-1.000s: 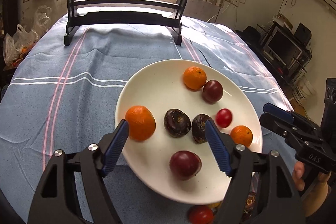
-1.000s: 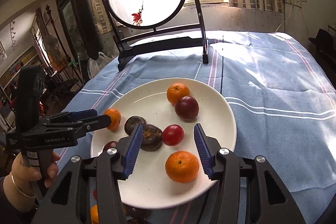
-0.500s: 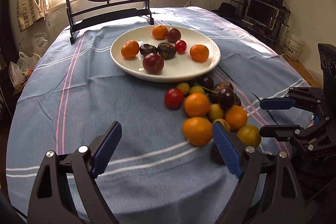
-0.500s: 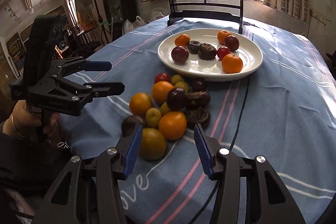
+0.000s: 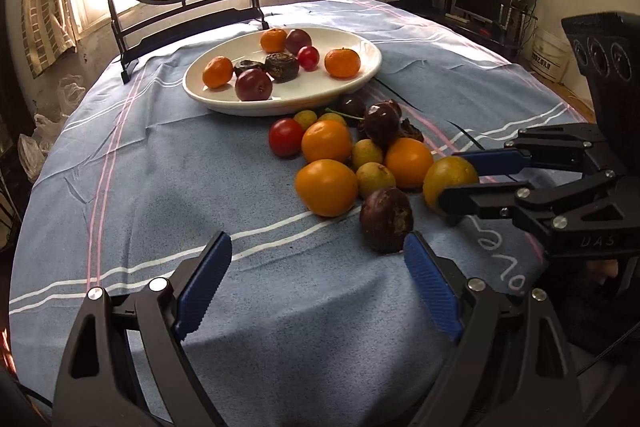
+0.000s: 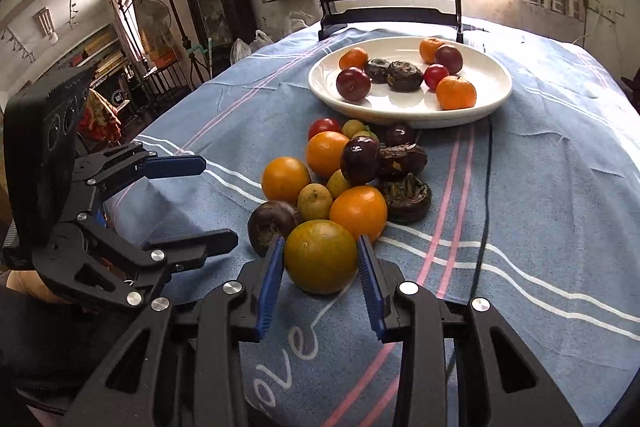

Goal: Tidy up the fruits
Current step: 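Grasp a dark purple plum with the left tool while the right tool grasps a yellow fruit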

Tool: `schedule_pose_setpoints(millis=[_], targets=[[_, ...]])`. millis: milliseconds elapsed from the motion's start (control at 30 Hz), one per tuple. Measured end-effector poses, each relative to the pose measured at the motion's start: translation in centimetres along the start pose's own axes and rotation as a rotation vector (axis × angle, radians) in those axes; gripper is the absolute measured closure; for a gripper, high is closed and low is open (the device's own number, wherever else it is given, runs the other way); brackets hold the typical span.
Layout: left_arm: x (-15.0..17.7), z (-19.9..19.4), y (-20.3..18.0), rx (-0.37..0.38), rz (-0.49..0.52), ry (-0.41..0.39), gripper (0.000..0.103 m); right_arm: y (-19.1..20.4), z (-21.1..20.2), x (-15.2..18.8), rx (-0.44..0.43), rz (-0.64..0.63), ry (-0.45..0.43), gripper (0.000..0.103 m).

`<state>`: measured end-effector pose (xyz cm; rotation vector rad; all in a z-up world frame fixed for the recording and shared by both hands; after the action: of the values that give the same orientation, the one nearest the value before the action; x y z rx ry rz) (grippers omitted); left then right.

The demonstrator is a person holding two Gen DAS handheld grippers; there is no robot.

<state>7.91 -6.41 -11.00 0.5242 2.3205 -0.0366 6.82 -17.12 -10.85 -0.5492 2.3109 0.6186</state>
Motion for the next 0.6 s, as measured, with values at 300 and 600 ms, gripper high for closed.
schedule_pose_setpoints(millis=[300, 600], targets=[[-0.5, 2.3, -2.9, 0.031, -0.038, 0.003, 0.050, -3.9, -4.4, 1.5, 0.000, 0.144, -0.067, 0.066], [-0.3, 2.2, -3.6, 0.065, -0.061, 0.023, 0.071, -3.3, -4.2, 2.6, -0.028, 0.120, -0.073, 0.066]])
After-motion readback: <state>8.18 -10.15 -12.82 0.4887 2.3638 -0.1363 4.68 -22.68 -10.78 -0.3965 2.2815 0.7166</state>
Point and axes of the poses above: each gripper's, at about its wrist camera, not at the fingertips, and z roughly the way its jaws point, y to its left, x to its underside, the point moved 8 cm from there along z, roughly the way its jaws point, and after that the axes turned 6 degrees about -x, right-handed, at the moved point
